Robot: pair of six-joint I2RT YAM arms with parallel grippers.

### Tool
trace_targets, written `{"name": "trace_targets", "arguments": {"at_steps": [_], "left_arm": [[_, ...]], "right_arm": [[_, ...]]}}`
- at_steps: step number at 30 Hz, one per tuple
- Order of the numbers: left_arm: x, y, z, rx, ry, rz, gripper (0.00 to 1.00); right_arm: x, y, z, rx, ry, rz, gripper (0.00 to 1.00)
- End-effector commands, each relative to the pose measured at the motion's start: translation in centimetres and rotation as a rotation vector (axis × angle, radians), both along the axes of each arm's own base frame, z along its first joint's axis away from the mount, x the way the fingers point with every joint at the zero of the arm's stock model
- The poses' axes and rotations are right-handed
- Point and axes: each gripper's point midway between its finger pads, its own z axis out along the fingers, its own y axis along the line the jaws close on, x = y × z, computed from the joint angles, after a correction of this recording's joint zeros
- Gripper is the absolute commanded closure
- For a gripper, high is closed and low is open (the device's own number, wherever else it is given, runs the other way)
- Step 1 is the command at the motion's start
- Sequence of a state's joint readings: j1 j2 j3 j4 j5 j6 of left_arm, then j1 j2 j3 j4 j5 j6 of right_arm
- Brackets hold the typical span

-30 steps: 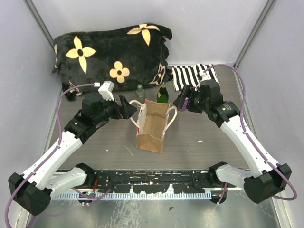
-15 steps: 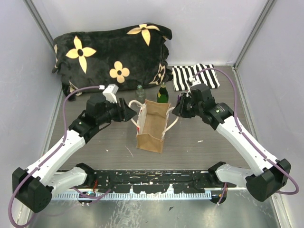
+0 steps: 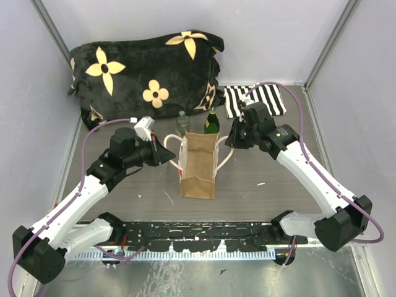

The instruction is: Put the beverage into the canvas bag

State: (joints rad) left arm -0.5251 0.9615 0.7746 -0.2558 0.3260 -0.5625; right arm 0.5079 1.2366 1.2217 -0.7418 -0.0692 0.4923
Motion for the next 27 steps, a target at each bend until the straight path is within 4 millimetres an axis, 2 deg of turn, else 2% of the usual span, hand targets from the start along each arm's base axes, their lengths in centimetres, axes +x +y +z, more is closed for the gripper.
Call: {"name": "trace_targets", "arguments": {"at_steps": [1, 10, 16, 22, 27], "left_arm": [[-1.9, -0.2, -0.3, -0.029, 0.059, -0.048, 0.99], [-3.5, -0.3, -0.5, -0.044, 0.11, -0.086, 1.0], [-4.1, -0.2, -0.3, -0.042, 0.119, -0.103, 1.0], [-4.2, -0.2, -0.5, -0.043, 0.123, -0.103, 1.0], [-4.4, -0.3, -0.2, -0.052, 0.129, -0.113, 1.0]], "right_arm": [[1.1, 0.1, 2.1, -0.012, -0.064, 0.006, 0.87], [0.9, -0.5, 1.2, -0.043, -0.048, -0.005, 0.88], [-0.1, -1.1, 1.3, -0.051, -0.03, -0.013, 0.94], [-1.5, -1.7, 0.3, -0.047, -0.003, -0.021, 0.91], [-1.7, -1.4, 0.4, -0.027, 0.003, -0.023, 0.91]]}}
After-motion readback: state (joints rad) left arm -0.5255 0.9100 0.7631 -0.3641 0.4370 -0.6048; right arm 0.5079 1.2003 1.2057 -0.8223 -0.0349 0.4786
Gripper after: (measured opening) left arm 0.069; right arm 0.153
